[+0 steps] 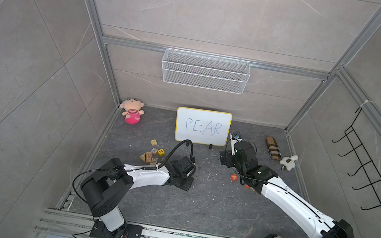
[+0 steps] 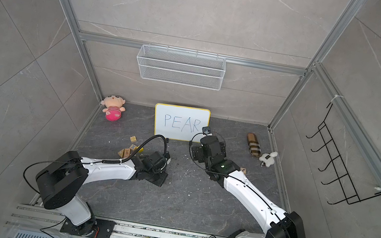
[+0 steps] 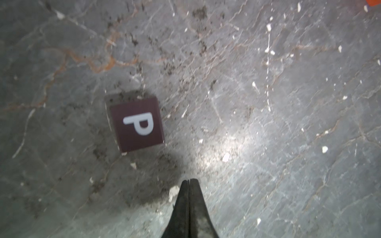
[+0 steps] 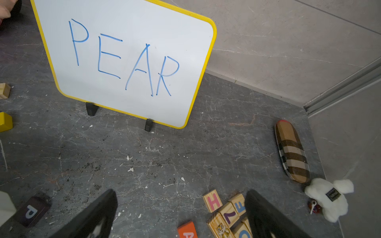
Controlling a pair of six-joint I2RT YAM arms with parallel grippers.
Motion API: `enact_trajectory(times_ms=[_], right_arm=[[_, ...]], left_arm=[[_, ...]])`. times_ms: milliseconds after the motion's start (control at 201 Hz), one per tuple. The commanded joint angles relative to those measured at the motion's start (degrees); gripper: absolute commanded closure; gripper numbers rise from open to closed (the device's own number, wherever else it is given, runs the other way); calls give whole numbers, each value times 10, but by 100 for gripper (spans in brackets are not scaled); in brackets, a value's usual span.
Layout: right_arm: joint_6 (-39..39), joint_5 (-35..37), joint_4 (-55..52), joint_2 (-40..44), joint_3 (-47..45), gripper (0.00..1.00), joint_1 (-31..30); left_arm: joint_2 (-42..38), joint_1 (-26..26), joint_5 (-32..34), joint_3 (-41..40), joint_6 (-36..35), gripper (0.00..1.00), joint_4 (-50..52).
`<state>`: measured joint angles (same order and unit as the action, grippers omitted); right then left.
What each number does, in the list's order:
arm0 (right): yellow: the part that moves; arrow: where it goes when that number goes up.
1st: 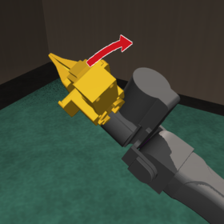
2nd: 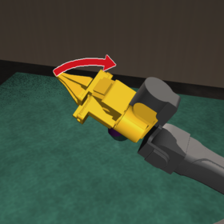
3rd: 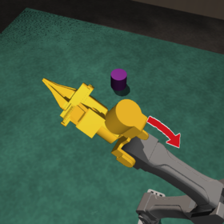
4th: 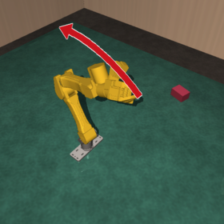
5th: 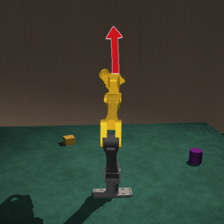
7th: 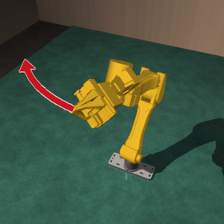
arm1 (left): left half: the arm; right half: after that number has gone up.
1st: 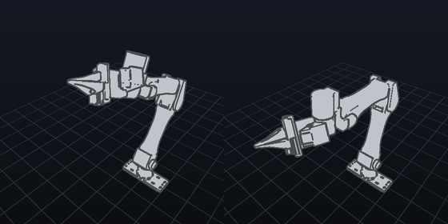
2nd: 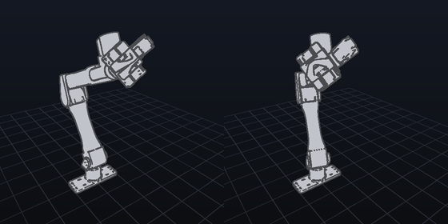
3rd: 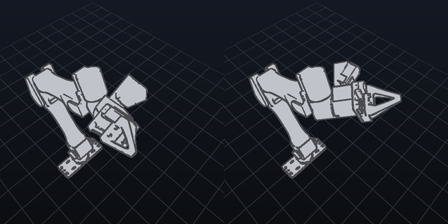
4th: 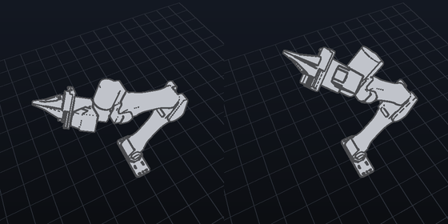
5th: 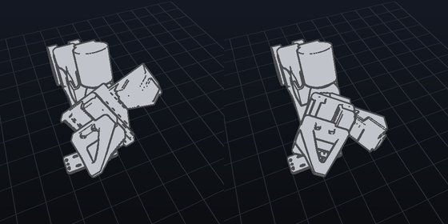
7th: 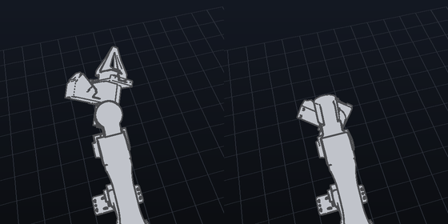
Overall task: Spell the uppercase word “pear” with letter blocks
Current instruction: Adjust the letter block at the center of the board.
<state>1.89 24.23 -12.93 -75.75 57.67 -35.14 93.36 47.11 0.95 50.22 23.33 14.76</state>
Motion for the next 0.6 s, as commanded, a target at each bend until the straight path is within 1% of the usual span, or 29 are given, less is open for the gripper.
enact_trajectory(times_ms=[0, 100, 189, 289, 438, 593], right_arm=[[5, 2, 16, 22, -9, 1, -4], [2, 2, 20, 26, -14, 1, -4], [-1, 2, 19, 27, -15, 1, -4], [-1, 1, 26, 28, -19, 1, -4], [4, -3, 24, 33, -19, 1, -4], [2, 3, 21, 45, -24, 1, -4]], left_arm=[[11, 0, 51, 25, -3, 100, 13], [10, 0, 65, 29, -8, 100, 43], [2, 0, 70, 18, -17, 100, 43], [17, -1, 78, 27, -36, 100, 47], [39, 0, 79, 46, -49, 100, 33], [59, -1, 74, 73, -46, 100, 11]])
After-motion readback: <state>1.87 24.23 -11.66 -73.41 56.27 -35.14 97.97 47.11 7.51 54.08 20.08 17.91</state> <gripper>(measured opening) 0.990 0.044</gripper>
